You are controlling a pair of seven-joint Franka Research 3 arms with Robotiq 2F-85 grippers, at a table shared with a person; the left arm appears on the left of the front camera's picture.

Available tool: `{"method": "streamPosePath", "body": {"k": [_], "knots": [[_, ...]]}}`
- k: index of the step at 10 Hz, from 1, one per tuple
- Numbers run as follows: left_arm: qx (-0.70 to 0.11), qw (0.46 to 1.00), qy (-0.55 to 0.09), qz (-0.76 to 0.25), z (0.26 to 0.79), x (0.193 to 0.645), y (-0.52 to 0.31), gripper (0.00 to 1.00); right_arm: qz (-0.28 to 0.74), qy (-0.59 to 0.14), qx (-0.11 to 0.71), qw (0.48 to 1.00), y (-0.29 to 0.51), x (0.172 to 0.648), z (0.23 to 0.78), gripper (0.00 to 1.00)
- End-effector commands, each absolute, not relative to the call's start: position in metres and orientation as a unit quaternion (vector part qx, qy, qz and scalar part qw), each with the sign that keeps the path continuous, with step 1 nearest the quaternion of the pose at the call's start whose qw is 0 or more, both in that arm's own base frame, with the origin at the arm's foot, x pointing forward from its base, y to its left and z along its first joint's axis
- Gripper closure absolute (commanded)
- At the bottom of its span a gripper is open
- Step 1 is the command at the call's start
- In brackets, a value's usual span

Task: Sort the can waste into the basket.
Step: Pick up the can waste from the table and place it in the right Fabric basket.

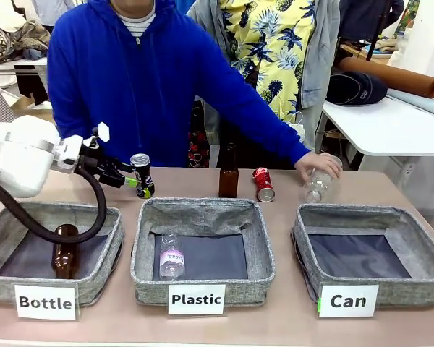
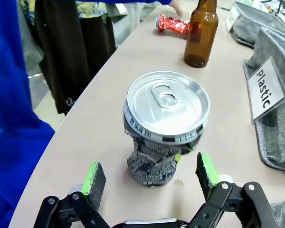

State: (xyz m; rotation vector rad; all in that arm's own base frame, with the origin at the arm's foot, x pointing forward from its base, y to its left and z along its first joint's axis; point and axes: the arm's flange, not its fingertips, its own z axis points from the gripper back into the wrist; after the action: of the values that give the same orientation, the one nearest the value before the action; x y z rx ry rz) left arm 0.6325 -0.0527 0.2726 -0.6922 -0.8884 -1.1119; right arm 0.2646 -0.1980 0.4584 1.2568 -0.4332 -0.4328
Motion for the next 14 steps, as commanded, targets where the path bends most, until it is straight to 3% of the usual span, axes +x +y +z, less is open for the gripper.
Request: {"method": "streamPosePath", "body": {"k": [1,5,6,7,8,9,12,14], "knots": [[-0.323,0.697,-0.39,-0.507,0.27,0.646,-0.061,0.0,-0.189,-0.213,0.585,0.759,-0.2,0.266,0.459,0.0],[-0.375,0.65,-0.415,-0.515,0.267,0.655,-0.08,0.0,-0.189,-0.213,0.585,0.759,-0.2,0.266,0.459,0.0],[-0.381,0.642,-0.426,-0.512,0.265,0.656,-0.08,0.13,-0.189,-0.213,0.585,0.759,-0.2,0.266,0.459,0.0],[-0.383,0.635,-0.432,-0.513,0.265,0.655,-0.08,0.6,-0.189,-0.213,0.585,0.759,-0.2,0.266,0.459,0.0],[-0.388,0.631,-0.435,-0.513,0.266,0.655,-0.08,0.73,-0.189,-0.213,0.585,0.759,-0.2,0.266,0.459,0.0],[-0.387,0.633,-0.433,-0.513,0.266,0.655,-0.081,1.0,-0.189,-0.213,0.585,0.759,-0.2,0.266,0.459,0.0],[-0.402,0.617,-0.435,-0.518,0.275,0.651,-0.071,0.97,-0.189,-0.213,0.585,0.759,-0.2,0.266,0.459,0.0],[-0.421,0.599,-0.422,-0.535,0.304,0.633,-0.027,1.0,-0.189,-0.213,0.585,0.759,-0.2,0.266,0.459,0.0]]}}
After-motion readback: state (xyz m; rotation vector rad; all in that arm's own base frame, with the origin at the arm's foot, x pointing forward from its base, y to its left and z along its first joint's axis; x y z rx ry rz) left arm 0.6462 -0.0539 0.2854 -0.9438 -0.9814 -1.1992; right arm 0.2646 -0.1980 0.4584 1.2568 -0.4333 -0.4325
